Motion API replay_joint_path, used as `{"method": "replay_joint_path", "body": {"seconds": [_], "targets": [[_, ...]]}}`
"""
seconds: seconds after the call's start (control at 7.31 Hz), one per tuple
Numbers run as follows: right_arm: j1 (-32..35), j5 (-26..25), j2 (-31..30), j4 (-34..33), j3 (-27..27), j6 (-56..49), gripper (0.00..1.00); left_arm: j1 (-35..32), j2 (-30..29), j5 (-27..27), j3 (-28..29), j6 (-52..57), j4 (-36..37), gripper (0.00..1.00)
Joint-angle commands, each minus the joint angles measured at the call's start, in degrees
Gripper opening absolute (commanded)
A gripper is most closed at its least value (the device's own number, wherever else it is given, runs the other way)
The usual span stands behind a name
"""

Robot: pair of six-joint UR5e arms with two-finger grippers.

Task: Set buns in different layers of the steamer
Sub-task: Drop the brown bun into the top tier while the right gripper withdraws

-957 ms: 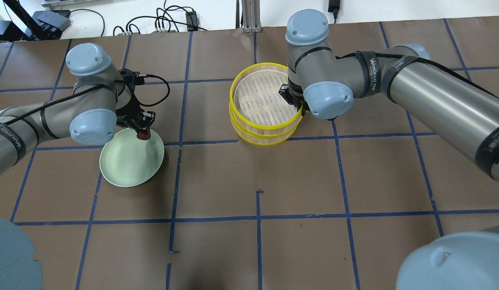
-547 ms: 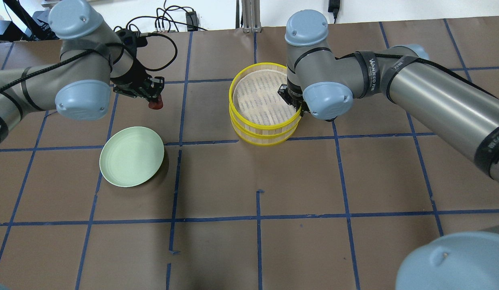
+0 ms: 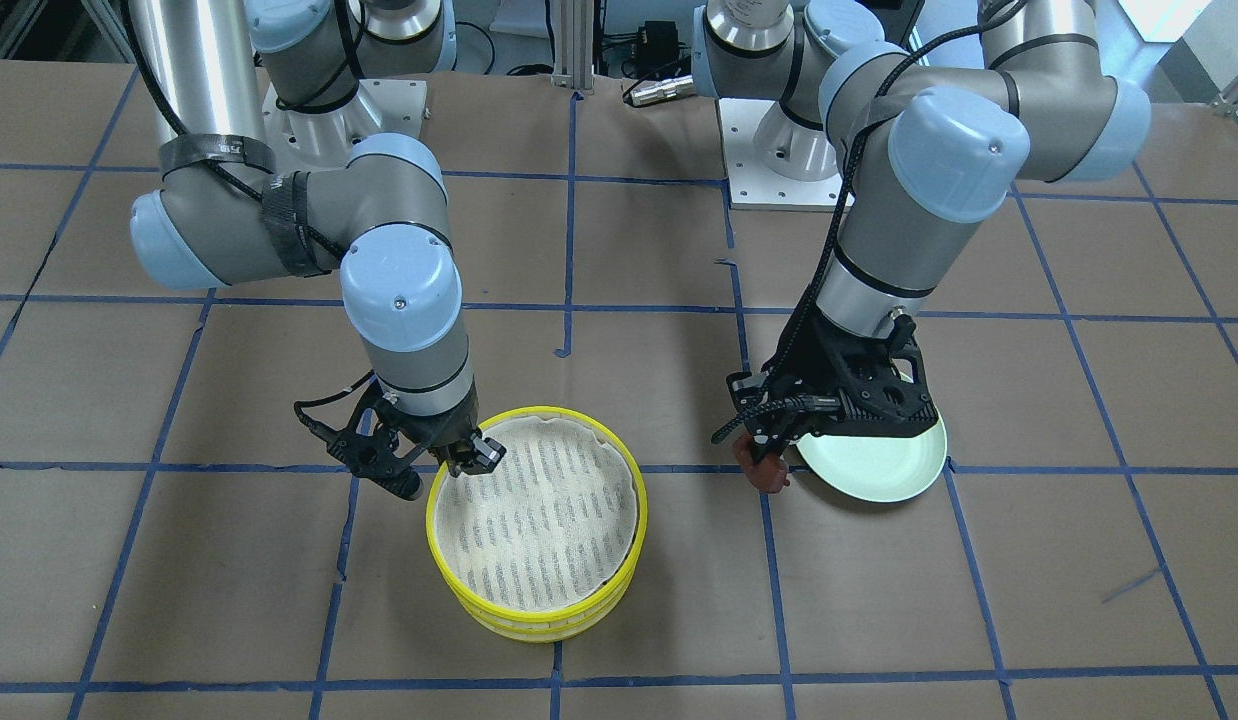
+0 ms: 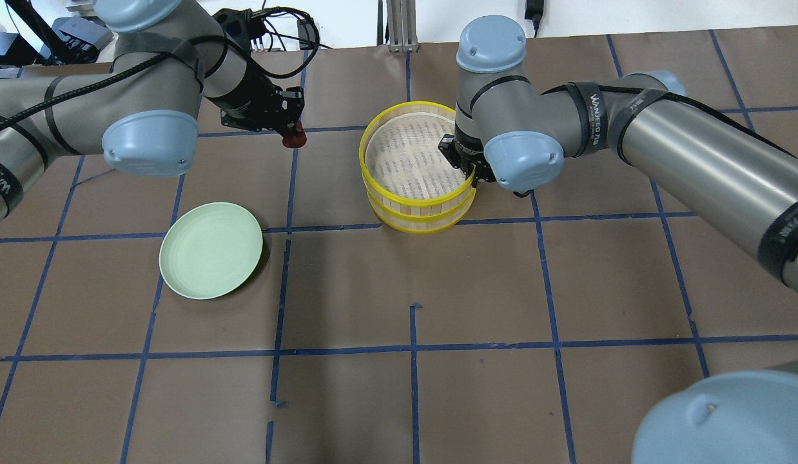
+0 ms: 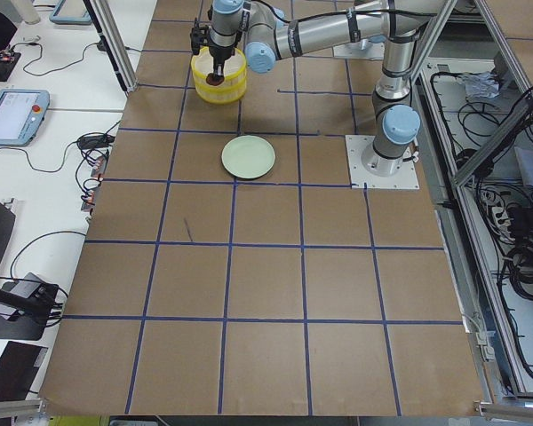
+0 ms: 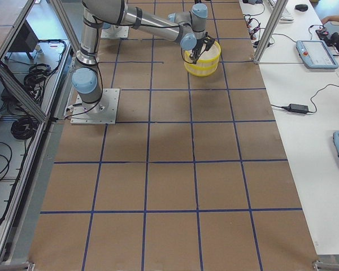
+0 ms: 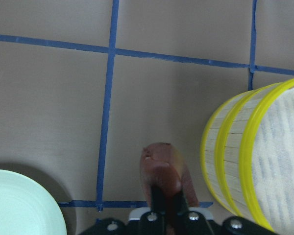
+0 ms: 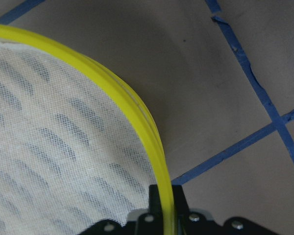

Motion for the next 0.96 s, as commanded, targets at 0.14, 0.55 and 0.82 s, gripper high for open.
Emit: {"method": "replay_joint_path", "body": {"seconds": [0.14,0.55,0.82], "targets": [[-0.2,-0.5,-0.6,1.0,0.2,-0.6,1.00,-0.3,0.0,-0.8,0.5,-0.9,0.2,0.06],[-11.2,3.8,-11.6,17.5,-3.3,-13.8,1.00,-1.5,-0.1,-5.9,0.5,-1.6,1.2,0.06],[-17.4,5.9,-22.6,33.9,-10.2,-25.1,1.00,-7.4,-2.7,-7.3,0.5,-11.4,8.2,0.06]]}}
